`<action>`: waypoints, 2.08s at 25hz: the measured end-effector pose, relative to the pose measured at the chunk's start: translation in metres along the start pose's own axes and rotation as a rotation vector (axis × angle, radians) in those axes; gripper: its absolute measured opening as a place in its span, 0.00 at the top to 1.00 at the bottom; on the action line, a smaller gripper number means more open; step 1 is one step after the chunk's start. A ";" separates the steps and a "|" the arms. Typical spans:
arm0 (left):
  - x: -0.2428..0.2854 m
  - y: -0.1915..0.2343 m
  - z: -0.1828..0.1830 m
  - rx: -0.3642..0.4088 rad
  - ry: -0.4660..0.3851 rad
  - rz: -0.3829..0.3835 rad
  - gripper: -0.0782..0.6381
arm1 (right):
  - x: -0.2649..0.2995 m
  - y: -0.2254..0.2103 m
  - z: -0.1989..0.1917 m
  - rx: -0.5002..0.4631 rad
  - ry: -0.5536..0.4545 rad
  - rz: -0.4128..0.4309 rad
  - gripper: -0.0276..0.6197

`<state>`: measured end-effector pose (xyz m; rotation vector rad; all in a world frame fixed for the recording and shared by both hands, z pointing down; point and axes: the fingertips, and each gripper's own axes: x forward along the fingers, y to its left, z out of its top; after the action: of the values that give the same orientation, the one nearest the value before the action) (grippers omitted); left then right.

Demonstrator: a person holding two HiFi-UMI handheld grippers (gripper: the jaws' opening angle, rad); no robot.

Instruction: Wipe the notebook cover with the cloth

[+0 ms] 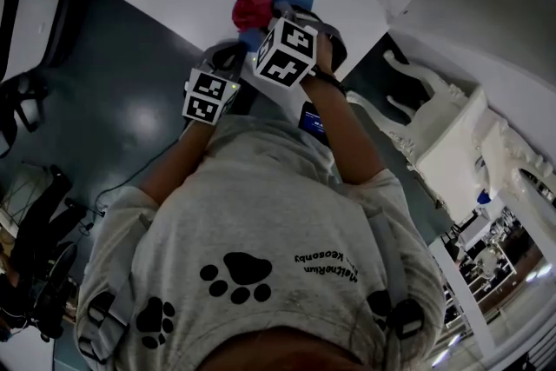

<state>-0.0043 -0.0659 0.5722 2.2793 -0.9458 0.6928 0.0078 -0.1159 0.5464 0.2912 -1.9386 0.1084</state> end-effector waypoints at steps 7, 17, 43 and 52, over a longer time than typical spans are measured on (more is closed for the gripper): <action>0.000 0.001 0.004 0.002 -0.018 0.001 0.90 | 0.041 0.018 -0.002 -0.098 0.105 0.059 0.85; -0.003 0.002 0.003 -0.003 -0.023 -0.002 0.90 | 0.035 0.018 -0.017 -0.064 0.116 0.079 0.85; -0.004 0.000 0.002 -0.022 -0.014 -0.006 0.90 | -0.016 -0.003 -0.142 0.235 0.207 -0.017 0.85; -0.007 0.000 -0.006 -0.045 0.002 -0.011 0.90 | -0.032 0.006 -0.044 0.123 -0.002 -0.056 0.85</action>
<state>-0.0102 -0.0587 0.5721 2.2426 -0.9376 0.6616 0.0572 -0.0959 0.5337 0.4273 -1.9270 0.1905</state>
